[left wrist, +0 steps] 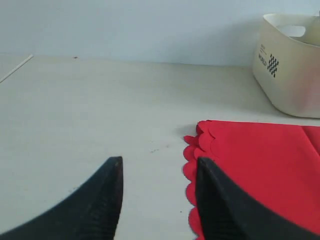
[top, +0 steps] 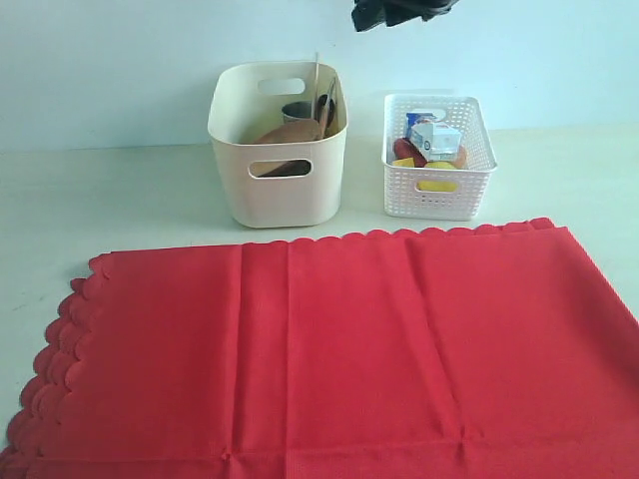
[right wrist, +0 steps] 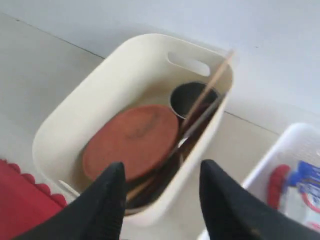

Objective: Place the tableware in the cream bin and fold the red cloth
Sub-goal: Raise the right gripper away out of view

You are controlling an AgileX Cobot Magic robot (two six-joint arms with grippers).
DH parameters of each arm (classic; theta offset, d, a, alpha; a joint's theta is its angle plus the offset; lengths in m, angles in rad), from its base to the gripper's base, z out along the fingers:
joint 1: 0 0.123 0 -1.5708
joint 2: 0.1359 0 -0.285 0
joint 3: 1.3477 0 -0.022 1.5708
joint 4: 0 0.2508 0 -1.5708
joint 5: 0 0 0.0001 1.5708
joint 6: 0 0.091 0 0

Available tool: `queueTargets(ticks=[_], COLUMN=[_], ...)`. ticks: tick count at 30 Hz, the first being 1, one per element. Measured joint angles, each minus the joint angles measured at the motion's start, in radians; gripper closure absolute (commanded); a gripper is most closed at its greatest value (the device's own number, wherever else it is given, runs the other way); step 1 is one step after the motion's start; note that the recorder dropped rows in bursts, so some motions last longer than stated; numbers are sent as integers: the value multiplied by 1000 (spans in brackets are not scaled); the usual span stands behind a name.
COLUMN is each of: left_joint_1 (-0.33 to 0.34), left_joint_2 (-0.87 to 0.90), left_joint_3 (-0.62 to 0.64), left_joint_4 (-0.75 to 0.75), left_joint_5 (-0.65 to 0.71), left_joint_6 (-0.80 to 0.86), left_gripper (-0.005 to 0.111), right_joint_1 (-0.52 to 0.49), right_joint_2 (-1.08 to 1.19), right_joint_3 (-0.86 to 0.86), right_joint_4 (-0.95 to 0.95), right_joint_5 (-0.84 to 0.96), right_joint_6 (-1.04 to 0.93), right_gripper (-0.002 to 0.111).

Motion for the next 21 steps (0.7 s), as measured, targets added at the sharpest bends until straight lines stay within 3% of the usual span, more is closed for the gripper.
queueTargets(ticks=[3, 8, 17, 21], left_joint_1=[0, 0, 0, 0], left_joint_2=[0, 0, 0, 0], left_joint_3=[0, 0, 0, 0], left_joint_4=[0, 0, 0, 0], left_joint_5=[0, 0, 0, 0], left_joint_6=[0, 0, 0, 0], left_gripper=[61, 61, 61, 61], right_joint_1=[0, 0, 0, 0], right_joint_2=[-69, -153, -282, -377], right_joint_3=[0, 0, 0, 54], right_joint_4=[-156, -229, -249, -260], right_joint_5=[80, 202, 344, 345], right_joint_6=[142, 206, 264, 281], right_gripper=[62, 65, 106, 108])
